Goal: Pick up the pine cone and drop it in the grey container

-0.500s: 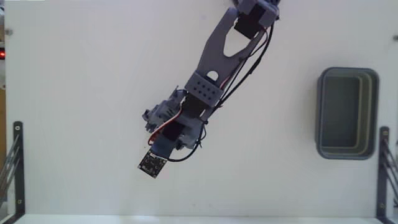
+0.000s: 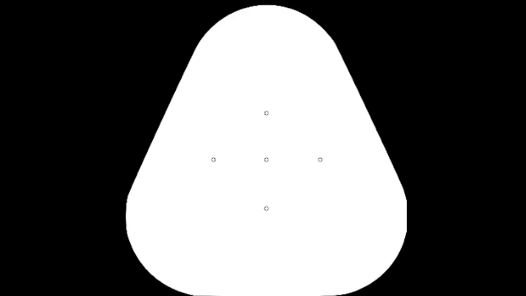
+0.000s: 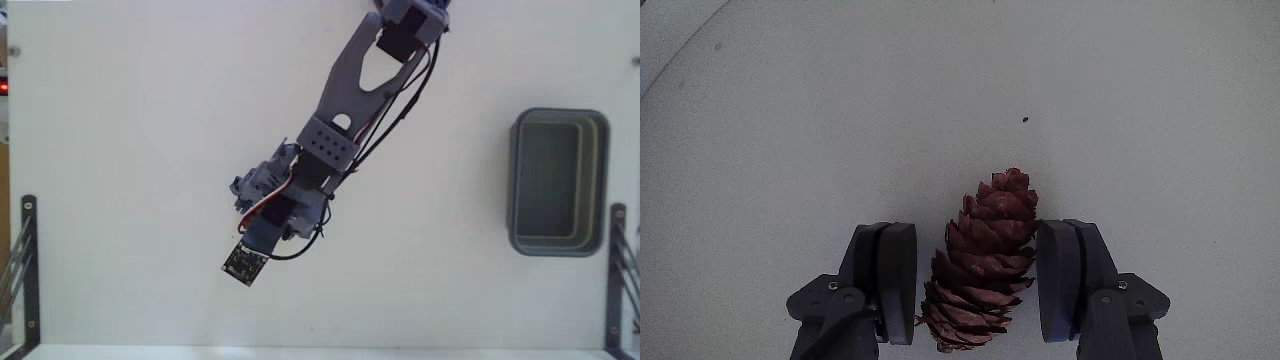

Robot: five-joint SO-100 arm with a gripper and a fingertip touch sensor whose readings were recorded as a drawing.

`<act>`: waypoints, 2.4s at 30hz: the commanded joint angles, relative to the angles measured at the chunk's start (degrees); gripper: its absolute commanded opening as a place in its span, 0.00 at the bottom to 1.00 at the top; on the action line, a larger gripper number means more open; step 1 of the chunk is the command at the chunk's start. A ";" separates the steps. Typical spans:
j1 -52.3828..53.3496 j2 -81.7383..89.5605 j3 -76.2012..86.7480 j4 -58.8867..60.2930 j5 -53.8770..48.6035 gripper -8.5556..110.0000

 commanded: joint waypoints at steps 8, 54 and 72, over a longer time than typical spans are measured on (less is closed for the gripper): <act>1.50 2.13 0.19 -1.23 0.26 0.65; 1.50 2.13 0.19 -1.23 0.26 0.54; 1.50 2.13 0.19 -1.23 0.26 0.50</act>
